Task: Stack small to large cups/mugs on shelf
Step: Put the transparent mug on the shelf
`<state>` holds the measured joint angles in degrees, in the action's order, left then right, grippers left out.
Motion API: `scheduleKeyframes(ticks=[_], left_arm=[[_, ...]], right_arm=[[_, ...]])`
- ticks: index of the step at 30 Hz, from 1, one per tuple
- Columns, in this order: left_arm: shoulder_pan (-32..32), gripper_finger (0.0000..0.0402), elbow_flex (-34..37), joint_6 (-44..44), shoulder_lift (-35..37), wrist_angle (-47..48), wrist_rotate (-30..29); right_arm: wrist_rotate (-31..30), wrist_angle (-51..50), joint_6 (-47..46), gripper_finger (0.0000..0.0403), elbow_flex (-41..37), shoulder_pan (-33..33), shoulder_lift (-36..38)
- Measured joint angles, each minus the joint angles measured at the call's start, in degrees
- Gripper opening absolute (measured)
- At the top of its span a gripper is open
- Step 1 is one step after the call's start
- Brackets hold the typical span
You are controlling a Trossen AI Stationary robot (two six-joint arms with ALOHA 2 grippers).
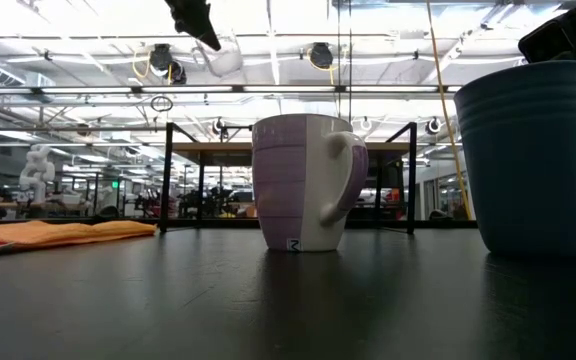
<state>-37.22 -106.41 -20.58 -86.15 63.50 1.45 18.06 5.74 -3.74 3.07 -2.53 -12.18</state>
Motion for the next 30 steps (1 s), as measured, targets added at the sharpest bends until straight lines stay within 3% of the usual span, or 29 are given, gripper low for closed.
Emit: scheduleKeyframes(ticks=[30], left_arm=[[-2.99,0.0,0.24,-5.39,-7.67,3.97,3.33]], right_arm=[[-0.2,0.0,0.08,0.0,0.02,-0.02,0.01]])
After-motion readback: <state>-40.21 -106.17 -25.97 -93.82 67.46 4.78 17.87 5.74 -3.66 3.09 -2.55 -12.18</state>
